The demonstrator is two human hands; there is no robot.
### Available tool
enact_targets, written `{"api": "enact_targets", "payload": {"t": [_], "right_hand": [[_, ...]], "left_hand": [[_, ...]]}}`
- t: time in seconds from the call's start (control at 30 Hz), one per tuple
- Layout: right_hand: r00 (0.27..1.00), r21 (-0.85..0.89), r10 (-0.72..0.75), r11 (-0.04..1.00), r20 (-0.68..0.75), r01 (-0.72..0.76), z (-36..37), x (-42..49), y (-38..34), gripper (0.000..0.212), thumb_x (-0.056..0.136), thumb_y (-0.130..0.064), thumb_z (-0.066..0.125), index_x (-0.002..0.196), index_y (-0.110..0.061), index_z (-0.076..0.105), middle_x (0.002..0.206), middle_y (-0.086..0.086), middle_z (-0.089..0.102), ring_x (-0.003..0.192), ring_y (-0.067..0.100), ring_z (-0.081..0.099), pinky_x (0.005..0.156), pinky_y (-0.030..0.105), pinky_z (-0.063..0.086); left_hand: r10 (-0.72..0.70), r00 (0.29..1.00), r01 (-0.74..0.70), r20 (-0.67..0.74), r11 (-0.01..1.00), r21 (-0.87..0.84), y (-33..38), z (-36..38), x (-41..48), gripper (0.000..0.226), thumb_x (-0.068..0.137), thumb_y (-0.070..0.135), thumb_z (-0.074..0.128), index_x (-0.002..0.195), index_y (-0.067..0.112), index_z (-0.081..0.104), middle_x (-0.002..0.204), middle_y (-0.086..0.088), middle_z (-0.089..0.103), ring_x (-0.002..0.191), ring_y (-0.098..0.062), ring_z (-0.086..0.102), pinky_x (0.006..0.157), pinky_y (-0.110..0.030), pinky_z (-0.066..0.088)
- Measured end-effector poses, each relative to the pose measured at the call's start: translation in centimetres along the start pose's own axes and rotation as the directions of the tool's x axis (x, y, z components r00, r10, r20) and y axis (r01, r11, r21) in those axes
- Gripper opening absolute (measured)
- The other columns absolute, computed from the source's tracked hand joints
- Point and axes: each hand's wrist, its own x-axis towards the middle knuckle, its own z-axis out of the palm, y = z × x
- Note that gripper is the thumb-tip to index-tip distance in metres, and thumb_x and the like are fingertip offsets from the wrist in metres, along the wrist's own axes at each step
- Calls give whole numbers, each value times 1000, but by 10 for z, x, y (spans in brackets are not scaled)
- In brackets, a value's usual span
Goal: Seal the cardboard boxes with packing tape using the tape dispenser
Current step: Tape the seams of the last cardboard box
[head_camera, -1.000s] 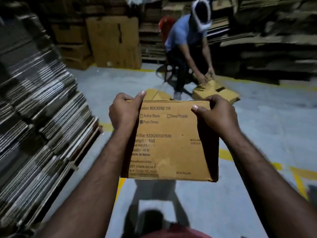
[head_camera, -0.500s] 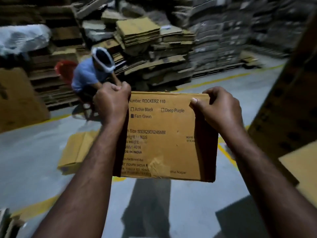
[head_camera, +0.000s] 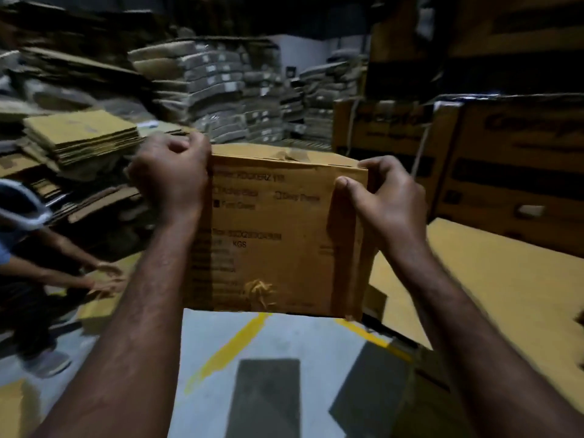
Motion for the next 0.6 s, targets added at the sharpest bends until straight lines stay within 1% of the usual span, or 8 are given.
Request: {"api": "enact_targets", "payload": {"t": [0.07, 0.13, 0.23, 0.27, 0.37, 0.4, 0.5, 0.6], "right_hand": [[997, 0, -29, 1000, -76, 29, -22, 5, 5, 51, 79, -55, 74, 120, -27, 61, 113, -4, 67, 101, 12, 62, 77, 34, 58], [990, -5, -49, 999, -134, 49, -44, 11, 11, 53, 79, -55, 74, 120, -25, 61, 113, -5, 65, 103, 13, 62, 77, 39, 59], [972, -50, -78, 996, -223, 69, -80, 20, 29, 56, 79, -54, 73, 124, -23, 59, 117, -3, 64, 106, 15, 61, 77, 40, 60], [965, -75, -90, 994, -247, 74, -93, 23, 37, 57, 80, -53, 73, 125, -22, 59, 119, -1, 64, 106, 16, 62, 76, 39, 60], [941, -153, -116, 986, -316, 71, -129, 29, 70, 57, 80, -50, 74, 125, -19, 59, 119, 2, 65, 104, 16, 63, 75, 38, 60], [933, -182, -119, 982, -339, 59, -140, 30, 83, 57, 79, -51, 74, 124, -19, 60, 118, 2, 66, 103, 16, 63, 76, 38, 60], [919, -248, -108, 969, -378, 12, -171, 32, 129, 57, 79, -53, 73, 123, -19, 59, 115, 2, 66, 100, 17, 64, 74, 40, 61], [920, -292, -79, 956, -383, -39, -194, 31, 178, 56, 80, -53, 72, 123, -19, 60, 115, 6, 67, 101, 19, 64, 73, 42, 61]], "left_hand": [[-24, 1000, 25, 13, 995, -92, 27, 14, 3, 26, 89, 38, 61, 85, 13, 69, 78, 4, 60, 72, -10, 55, 61, -4, 30], [-45, 999, 48, 23, 983, -176, 53, 29, 1, 24, 87, 39, 62, 82, 16, 69, 77, 6, 61, 72, -6, 56, 59, -5, 31], [-63, 997, 76, 52, 952, -296, 88, 59, -14, 21, 86, 38, 64, 80, 18, 69, 75, 8, 62, 68, -3, 56, 58, 0, 30], [-72, 995, 91, 69, 940, -328, 97, 72, -22, 21, 86, 39, 65, 79, 19, 69, 73, 8, 63, 68, -4, 57, 58, -2, 31], [-113, 987, 149, 113, 903, -402, 122, 114, -53, 27, 84, 42, 67, 73, 18, 70, 71, 9, 66, 67, -6, 61, 61, -18, 41], [-128, 983, 171, 129, 888, -426, 130, 129, -66, 29, 83, 43, 68, 72, 16, 71, 72, 7, 68, 68, -7, 62, 62, -20, 41], [-138, 970, 217, 198, 857, -468, 153, 173, -113, 33, 84, 41, 69, 69, 11, 72, 75, 5, 71, 70, -6, 62, 63, -21, 40], [-140, 947, 271, 289, 831, -485, 167, 213, -163, 34, 85, 40, 71, 65, 14, 67, 75, 5, 71, 69, -7, 63, 63, -21, 40]]}}
